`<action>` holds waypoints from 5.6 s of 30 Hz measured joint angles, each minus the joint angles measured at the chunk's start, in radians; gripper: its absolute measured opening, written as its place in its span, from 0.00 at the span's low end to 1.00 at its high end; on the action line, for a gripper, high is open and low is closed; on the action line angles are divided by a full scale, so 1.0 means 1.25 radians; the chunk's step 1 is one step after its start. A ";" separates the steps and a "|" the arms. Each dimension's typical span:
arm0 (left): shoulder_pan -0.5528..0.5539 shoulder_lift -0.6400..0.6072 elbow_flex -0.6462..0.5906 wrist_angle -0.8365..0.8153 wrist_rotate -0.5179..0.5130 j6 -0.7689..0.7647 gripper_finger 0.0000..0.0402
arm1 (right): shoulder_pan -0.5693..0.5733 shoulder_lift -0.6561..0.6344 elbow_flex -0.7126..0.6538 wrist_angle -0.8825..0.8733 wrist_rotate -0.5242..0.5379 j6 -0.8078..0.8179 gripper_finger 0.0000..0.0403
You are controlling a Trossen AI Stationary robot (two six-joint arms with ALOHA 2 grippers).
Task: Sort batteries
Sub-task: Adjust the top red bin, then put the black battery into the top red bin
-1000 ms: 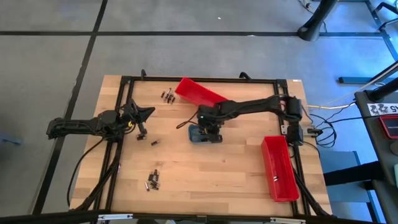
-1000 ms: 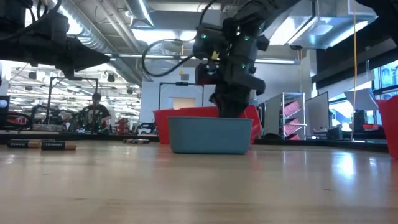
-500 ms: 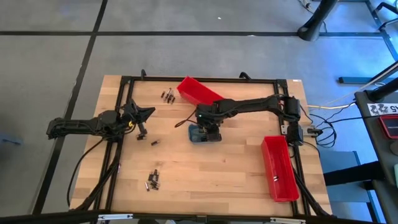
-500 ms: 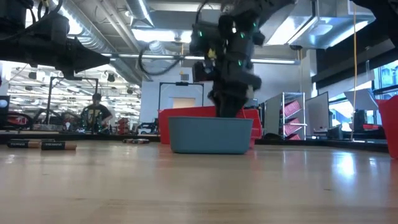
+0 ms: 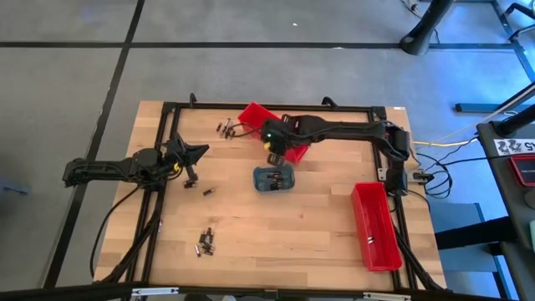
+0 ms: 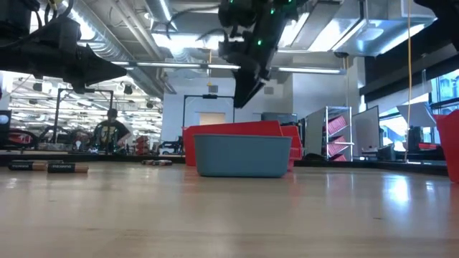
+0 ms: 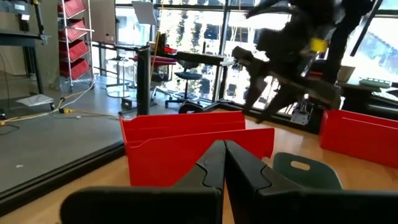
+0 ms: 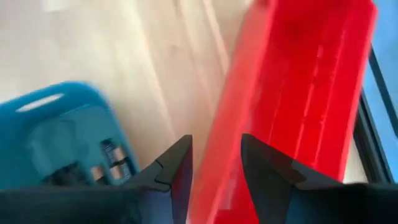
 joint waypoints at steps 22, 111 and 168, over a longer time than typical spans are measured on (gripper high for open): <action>0.000 0.000 0.000 0.000 0.000 0.011 0.00 | -0.092 0.068 0.001 -0.034 -0.006 0.024 0.34; -0.148 0.089 0.000 0.307 0.145 -0.109 0.00 | 0.075 -0.158 -0.667 1.525 -0.288 -0.040 0.27; -0.128 0.676 0.585 -0.816 0.106 -0.389 0.07 | 0.130 -0.245 -0.667 1.113 -0.092 -0.097 0.27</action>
